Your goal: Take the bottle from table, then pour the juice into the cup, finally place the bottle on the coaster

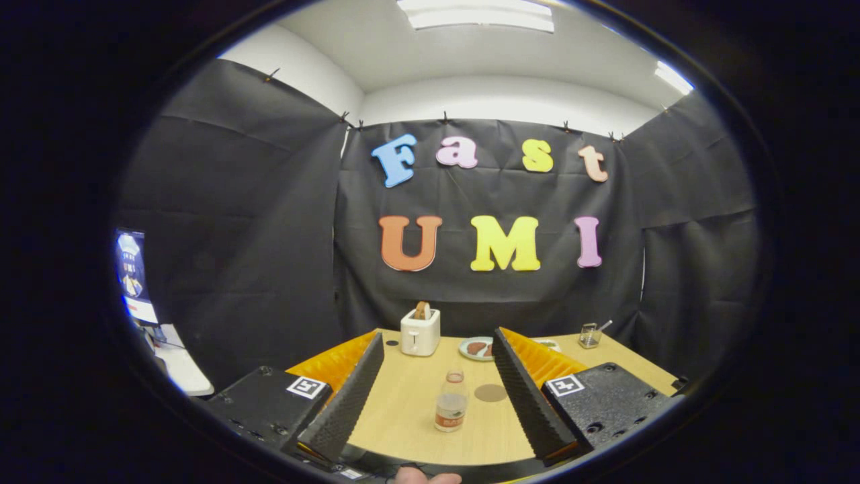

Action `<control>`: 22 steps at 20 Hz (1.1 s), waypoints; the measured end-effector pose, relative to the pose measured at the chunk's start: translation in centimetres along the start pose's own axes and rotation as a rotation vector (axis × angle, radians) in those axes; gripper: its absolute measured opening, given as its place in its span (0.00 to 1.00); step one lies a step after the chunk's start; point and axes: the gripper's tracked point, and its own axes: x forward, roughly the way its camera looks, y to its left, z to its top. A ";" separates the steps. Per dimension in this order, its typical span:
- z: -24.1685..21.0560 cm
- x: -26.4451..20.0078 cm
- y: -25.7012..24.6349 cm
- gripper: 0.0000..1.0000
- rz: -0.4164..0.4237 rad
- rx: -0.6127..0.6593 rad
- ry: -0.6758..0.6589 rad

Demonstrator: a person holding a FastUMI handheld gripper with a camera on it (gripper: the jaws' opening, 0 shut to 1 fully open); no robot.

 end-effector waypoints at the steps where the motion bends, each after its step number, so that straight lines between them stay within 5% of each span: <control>1: -1.4 0.1 -0.3 1.00 -0.004 0.002 0.009; 22: -25.3 11.9 -3.1 1.00 -0.145 -0.041 0.173</control>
